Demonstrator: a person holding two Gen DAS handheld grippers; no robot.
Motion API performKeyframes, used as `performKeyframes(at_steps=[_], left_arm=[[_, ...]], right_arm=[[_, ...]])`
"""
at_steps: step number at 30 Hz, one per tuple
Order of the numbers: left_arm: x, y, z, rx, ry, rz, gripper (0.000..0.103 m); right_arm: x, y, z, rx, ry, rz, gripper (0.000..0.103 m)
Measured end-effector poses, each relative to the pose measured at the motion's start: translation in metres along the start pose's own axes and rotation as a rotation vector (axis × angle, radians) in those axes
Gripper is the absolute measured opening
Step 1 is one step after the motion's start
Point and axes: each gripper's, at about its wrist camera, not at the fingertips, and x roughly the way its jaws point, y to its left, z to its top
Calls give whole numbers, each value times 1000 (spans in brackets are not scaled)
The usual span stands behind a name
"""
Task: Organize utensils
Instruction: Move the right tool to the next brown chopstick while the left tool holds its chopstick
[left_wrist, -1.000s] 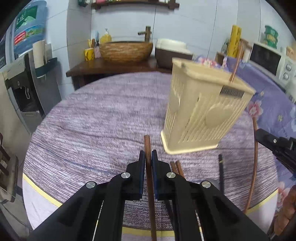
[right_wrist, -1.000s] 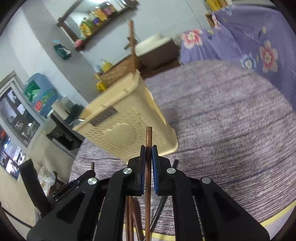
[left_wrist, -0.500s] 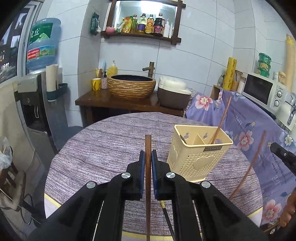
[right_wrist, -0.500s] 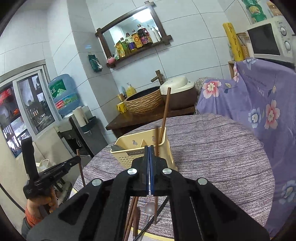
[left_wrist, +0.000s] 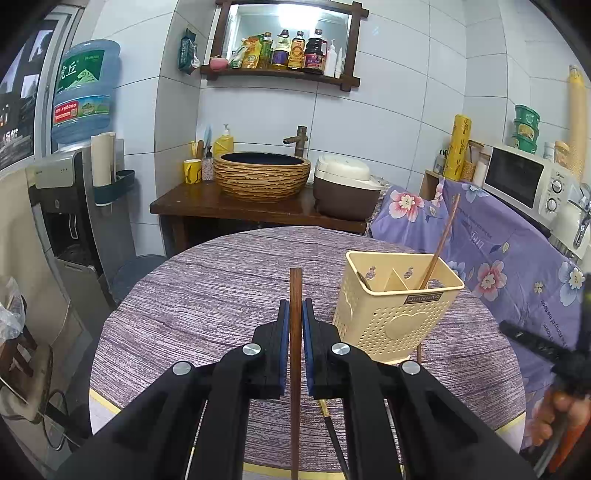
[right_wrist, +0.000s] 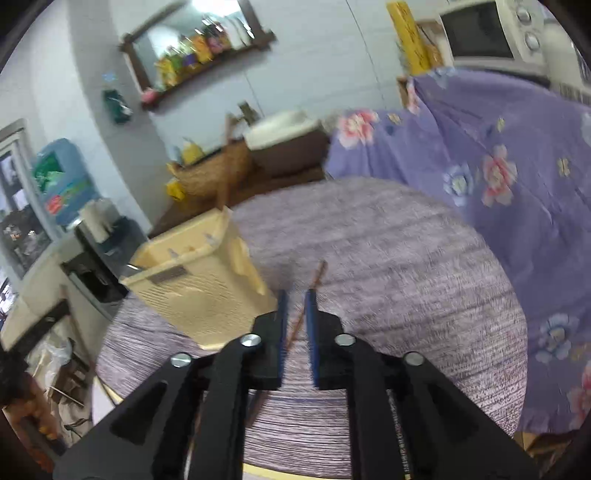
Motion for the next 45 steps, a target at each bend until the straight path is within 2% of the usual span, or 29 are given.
performKeyframes(at_steps=[1, 4, 8, 13, 21, 24, 27, 31, 35, 38, 42, 45], left_arm=[[-1, 0, 0, -2, -1, -2, 8], [-4, 1, 0, -2, -6, -6, 8], [-5, 0, -2, 1, -9, -12, 8], [-5, -1, -2, 7, -10, -11, 8], [-7, 0, -4, 11, -16, -12, 8], [-9, -1, -4, 12, -19, -11, 8], [-12, -2, -4, 12, -22, -13, 8], [-14, -5, -4, 14, -24, -17, 8], [-14, -5, -4, 16, -24, -19, 8], [-14, -5, -4, 19, -23, -17, 8], [-14, -4, -4, 19, -23, -16, 8], [-14, -3, -4, 19, -23, -16, 8]], right_arm=[[10, -3, -3, 7, 18, -4, 28], [36, -7, -7, 17, 61, -20, 28], [62, 11, -29, -18, 163, 28, 28], [74, 40, -62, -93, 245, -38, 28], [77, 57, -79, -164, 242, -137, 28], [83, 65, -76, -199, 219, -178, 28], [91, 59, -64, -168, 213, -212, 28], [101, 64, -54, -191, 213, -261, 28], [104, 72, -54, -229, 229, -258, 9], [102, 66, -58, -228, 258, -221, 1], [89, 49, -59, -202, 279, -163, 1], [78, 36, -60, -94, 271, -65, 1]])
